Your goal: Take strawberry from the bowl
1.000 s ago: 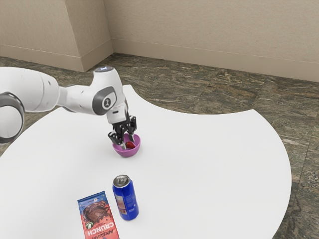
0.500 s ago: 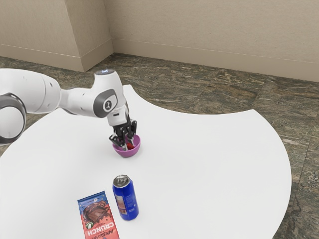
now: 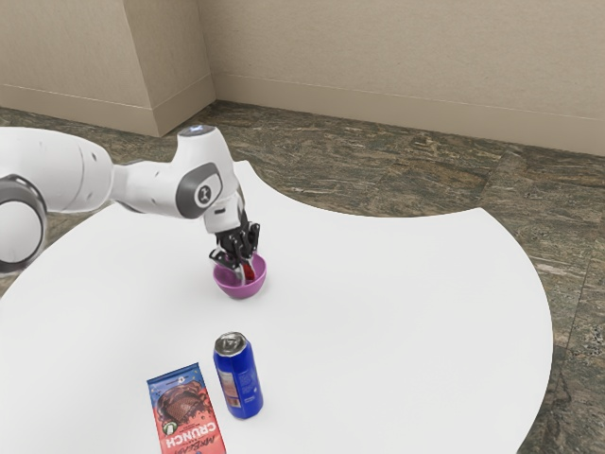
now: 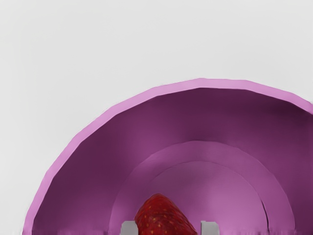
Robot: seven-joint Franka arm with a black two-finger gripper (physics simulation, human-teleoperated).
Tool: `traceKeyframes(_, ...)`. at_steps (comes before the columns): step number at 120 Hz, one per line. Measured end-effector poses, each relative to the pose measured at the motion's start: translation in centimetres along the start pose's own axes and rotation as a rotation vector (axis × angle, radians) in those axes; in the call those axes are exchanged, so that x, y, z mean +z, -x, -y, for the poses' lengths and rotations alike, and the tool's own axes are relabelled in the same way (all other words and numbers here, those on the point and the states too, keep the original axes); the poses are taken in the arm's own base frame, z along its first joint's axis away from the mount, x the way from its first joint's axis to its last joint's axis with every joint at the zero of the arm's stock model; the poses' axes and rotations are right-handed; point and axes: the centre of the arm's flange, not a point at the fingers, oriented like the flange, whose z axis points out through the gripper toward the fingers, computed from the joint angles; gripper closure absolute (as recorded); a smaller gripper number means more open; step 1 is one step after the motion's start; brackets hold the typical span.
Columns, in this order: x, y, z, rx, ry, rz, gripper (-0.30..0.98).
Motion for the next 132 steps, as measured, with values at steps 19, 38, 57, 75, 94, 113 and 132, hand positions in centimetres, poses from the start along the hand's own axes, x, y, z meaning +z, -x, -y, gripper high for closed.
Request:
traceKeyframes(19, -6.4, -2.3, 0.7, 0.034, -0.083, 0.017, 0.79)
traceKeyframes(38, -8.6, -14.5, 2.0, 0.196, -0.119, -0.042, 0.79)
traceKeyframes(57, -4.6, -20.0, 1.8, 0.252, -0.065, -0.079, 0.79)
traceKeyframes(75, -3.9, -19.9, 1.8, 0.252, -0.052, -0.061, 0.58)
traceKeyframes(94, -3.8, -19.4, 1.7, 0.241, -0.038, -0.045, 0.28)
traceKeyframes(113, -4.7, -18.9, 1.7, 0.203, -0.041, -0.045, 0.13)
traceKeyframes(132, -29.4, -8.5, -5.1, -0.195, -0.132, 0.131, 0.06)
